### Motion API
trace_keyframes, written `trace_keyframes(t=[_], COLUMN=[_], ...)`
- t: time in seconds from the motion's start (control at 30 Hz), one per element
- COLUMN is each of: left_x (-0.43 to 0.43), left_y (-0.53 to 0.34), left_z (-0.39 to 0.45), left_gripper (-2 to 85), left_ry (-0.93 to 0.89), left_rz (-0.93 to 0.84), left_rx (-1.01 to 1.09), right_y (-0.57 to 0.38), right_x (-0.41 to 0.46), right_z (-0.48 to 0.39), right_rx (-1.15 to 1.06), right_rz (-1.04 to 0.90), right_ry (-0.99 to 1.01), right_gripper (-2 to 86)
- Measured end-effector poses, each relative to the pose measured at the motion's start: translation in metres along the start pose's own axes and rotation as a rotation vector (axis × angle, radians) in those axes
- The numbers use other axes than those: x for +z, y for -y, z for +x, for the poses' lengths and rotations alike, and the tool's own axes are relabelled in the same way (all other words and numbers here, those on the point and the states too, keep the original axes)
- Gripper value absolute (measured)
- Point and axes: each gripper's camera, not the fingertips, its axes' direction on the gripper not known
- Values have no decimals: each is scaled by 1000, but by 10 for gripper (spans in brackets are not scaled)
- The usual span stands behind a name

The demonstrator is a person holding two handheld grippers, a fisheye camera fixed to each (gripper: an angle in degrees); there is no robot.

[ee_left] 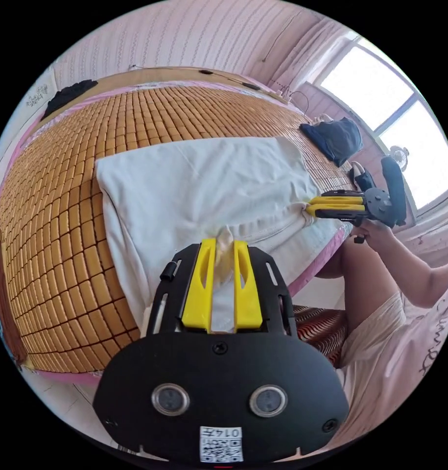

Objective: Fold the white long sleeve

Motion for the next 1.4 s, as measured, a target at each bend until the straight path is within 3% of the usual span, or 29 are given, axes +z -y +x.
trace_keyframes(t=[0.3, 0.57, 0.7, 0.73, 0.87, 0.93, 1.0, 1.17, 1.3, 1.4], left_x=[-33, -28, 9, 14, 58, 73, 76, 81, 78, 81], left_y=[-62, -61, -25, -22, -15, -23, -32, -34, -43, -45], left_z=[28, 67, 106, 112, 142, 149, 154, 147, 144, 135], left_gripper=[5, -4, -9, -9, -10, -10, -10, -10, -10, -10], left_ry=[-150, -53, -97, -86, -20, 0, 4, -82, -12, -34], left_rz=[-73, 20, 20, 34, -40, -90, -25, -36, 6, 21], left_rx=[107, 178, 282, 303, 414, 479, 574, 573, 591, 572], right_y=[-14, 45, 73, 76, 97, 121, 148, 264, 355, 380], right_x=[-47, -66, -32, -38, -41, -50, -59, -62, -20, 24], right_z=[-12, -5, -9, -11, -17, -21, -25, -55, -84, -91], right_rx=[-123, -21, 31, 39, 4, -88, -152, -320, -376, -357], right_rz=[-67, -47, -267, -198, -257, -338, -381, -293, -291, -402], right_ry=[244, 107, -13, -9, -17, -60, -50, -50, -95, -173], right_gripper=[9, -6, -9, -10, -10, -10, -10, -10, -9, -6])
